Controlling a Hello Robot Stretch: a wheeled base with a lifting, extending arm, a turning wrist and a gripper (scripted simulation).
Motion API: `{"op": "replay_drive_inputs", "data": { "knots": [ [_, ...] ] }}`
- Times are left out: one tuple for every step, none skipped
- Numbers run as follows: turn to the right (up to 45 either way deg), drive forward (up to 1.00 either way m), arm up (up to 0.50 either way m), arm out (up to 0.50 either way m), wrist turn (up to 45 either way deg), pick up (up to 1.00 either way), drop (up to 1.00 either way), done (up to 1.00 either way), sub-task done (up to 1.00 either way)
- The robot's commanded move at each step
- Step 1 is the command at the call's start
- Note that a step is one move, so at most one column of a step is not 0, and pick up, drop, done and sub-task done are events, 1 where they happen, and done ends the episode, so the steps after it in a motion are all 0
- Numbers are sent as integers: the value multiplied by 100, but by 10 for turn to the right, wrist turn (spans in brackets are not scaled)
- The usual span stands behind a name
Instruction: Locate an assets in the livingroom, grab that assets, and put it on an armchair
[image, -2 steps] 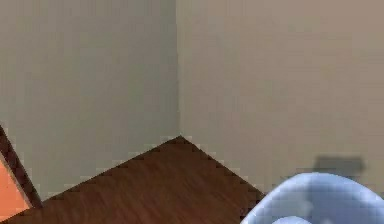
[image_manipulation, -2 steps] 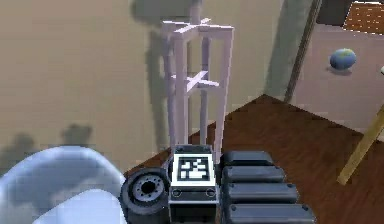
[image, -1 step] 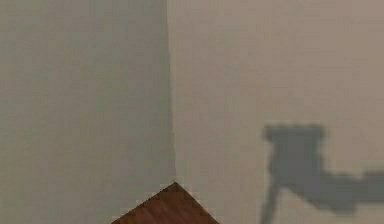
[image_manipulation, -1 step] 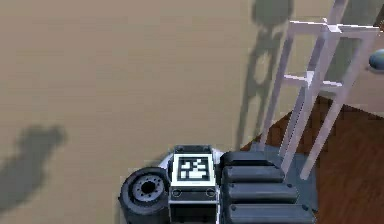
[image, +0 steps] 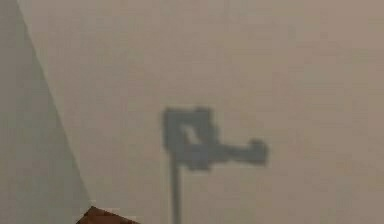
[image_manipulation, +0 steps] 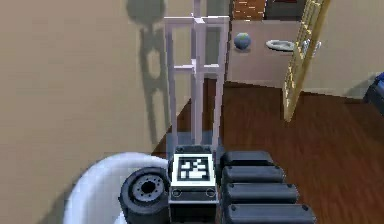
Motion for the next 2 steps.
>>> {"op": "replay_drive_inputs", "data": {
  "knots": [
    [0,40,0,0,0,0,0,0,0],
    [-450,0,0,0,0,0,0,0,0]
  ]
}}
